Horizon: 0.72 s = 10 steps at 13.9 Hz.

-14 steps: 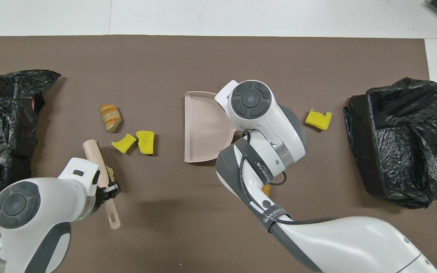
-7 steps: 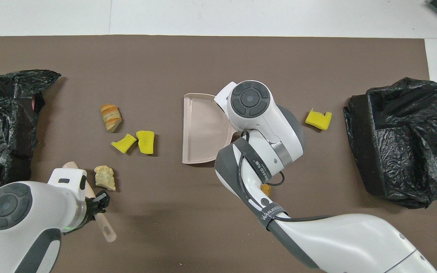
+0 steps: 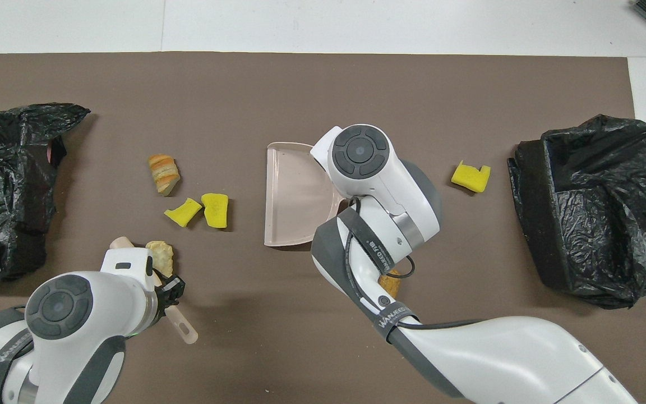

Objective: Sweep and dump trash in bin
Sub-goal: 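Sweep bread and sponge pieces into the dustpan with the left gripper's brush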

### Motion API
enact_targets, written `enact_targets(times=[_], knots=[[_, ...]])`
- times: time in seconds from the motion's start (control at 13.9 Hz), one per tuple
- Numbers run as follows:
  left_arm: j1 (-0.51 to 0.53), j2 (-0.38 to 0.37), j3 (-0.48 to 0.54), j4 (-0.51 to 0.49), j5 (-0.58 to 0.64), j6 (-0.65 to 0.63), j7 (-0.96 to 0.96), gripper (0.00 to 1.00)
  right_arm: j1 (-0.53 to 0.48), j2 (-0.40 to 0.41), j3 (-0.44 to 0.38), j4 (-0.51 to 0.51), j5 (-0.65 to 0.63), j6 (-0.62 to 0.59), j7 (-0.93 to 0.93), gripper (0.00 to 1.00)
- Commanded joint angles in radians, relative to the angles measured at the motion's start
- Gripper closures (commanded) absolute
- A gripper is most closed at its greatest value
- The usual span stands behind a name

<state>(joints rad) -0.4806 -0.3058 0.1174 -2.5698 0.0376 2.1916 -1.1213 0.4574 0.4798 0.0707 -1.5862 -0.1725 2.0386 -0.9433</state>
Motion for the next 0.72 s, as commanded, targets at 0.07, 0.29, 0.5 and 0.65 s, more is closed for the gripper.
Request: enact_targets(times=[0.07,0.29,0.5,0.65], knots=[[-0.012,0.146,0.007,0.140,-0.005,0.020,0.101,1.00,0.001,0.003,0.009,-0.021,0.004,0.014,-0.040,1.00],[-0.009,0.214,0.007,0.197,-0.005,0.042,0.253,1.00,0.001,0.002,0.009,-0.023,-0.002,0.014,-0.040,1.00],[-0.007,0.261,0.007,0.250,-0.012,0.068,0.391,1.00,0.001,0.002,0.009,-0.023,-0.004,0.014,-0.040,1.00],[-0.012,0.274,0.005,0.266,-0.059,0.074,0.490,1.00,0.001,0.002,0.009,-0.023,-0.004,0.014,-0.038,1.00]])
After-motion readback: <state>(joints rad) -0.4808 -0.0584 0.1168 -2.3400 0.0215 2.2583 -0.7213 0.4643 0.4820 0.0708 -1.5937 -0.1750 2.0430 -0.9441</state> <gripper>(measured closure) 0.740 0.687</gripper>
